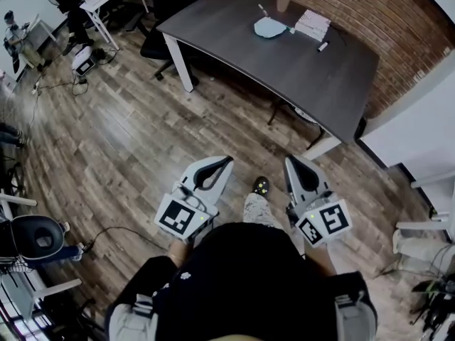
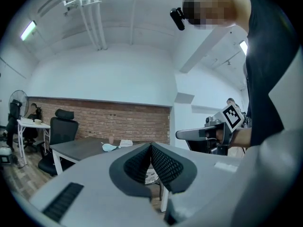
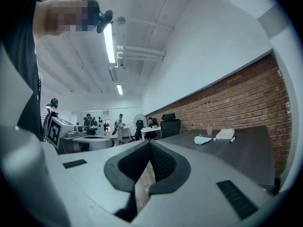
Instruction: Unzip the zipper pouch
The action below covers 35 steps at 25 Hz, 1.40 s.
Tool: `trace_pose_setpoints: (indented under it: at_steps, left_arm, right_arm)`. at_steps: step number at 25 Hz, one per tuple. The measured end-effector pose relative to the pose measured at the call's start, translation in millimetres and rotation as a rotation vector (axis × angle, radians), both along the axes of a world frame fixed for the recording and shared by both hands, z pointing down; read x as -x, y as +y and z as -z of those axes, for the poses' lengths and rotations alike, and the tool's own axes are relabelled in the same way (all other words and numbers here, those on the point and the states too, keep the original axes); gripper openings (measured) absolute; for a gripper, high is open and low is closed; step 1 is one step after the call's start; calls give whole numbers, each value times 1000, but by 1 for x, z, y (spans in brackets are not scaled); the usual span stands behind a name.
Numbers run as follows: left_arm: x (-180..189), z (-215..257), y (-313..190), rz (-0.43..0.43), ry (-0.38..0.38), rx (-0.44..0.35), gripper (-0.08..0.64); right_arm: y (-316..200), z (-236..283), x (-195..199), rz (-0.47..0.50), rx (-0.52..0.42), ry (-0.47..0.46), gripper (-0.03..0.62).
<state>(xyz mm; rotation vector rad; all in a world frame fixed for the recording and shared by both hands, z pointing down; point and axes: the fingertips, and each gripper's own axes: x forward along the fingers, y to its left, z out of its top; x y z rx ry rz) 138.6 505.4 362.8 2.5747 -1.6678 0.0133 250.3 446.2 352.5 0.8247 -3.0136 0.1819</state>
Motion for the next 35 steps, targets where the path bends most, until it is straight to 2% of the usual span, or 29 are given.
trace_pose_setpoints:
  at_steps: [6,14,25,35]
  left_arm:
    - [26,-8,-51,71,-16,31,5]
    - [27,-9,-135,94,-17,55,5]
    - [6,-5,-241,60,-18,81,5]
    - [-21,-2,-310,4,-40,66,5]
  right_arm:
    - [-59,-2,19,55,9,-32,0]
    - [-146,-10,18,69,47,-35,0]
    - [-250,-17,-6,26,89,-53,0]
    - [-310,-22,-32,-19,101,-66,0]
